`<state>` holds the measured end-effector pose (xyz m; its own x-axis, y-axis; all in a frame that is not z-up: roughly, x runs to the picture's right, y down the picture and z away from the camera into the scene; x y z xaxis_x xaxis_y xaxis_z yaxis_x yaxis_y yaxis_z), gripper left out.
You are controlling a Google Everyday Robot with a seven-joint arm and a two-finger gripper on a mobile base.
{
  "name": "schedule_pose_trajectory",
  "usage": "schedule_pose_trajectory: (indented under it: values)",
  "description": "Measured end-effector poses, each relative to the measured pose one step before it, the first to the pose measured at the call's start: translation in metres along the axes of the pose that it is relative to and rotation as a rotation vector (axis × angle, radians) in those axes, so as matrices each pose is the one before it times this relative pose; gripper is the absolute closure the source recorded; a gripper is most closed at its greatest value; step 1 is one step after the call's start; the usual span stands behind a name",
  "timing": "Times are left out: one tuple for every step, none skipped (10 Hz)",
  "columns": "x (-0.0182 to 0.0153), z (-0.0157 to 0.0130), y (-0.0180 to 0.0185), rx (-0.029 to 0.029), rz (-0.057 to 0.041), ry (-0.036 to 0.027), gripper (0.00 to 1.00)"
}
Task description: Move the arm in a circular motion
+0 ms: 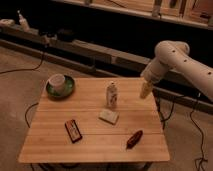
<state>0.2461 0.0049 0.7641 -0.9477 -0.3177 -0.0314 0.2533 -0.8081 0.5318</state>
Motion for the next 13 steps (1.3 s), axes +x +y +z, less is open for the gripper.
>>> schedule_pose_trajectory:
  values:
    - [-0.02393, -0.00084, -0.00627, -0.00539, 0.02787, -0.04051, 0.20]
    - [-0.01829, -0.00101, -0.01039, -0.00399, 0.01834, -0.03816, 0.20]
    - [-0.01549, -0.00106, -0.01329, -0.00424, 0.01391, -0.03990, 0.20]
    - [-0.01857, -0.00186, -0.02563, -0.01172, 0.01194, -0.06251, 0.20]
    - [-0.00749, -0.00470, -0.02448, -0.01592, -0.00479, -0.04135, 0.20]
    - [0.00307, -0.00740, -0.02985, -0.01659, -0.02549, -0.02989, 0.20]
    - [0.01790, -0.01354, -0.03499, -0.01934, -0.04910, -0.01265, 0.20]
    - [0.02035, -0.01289, -0.02743, -0.01466, -0.05052, -0.00643, 0.20]
    - [0.02016, -0.01116, -0.02686, -0.01436, -0.05417, -0.01044, 0.20]
    - [0.00741, -0.00561, -0.01648, -0.00805, -0.02671, -0.01345, 0.20]
    - [0.00717, -0.00542, -0.01840, -0.00787, -0.02845, -0.01581, 0.20]
    - [0.00477, -0.00255, -0.00754, -0.00443, -0.01711, -0.00675, 0.20]
    - [0.00187, -0.00063, -0.00200, -0.00121, -0.00642, -0.00191, 0.20]
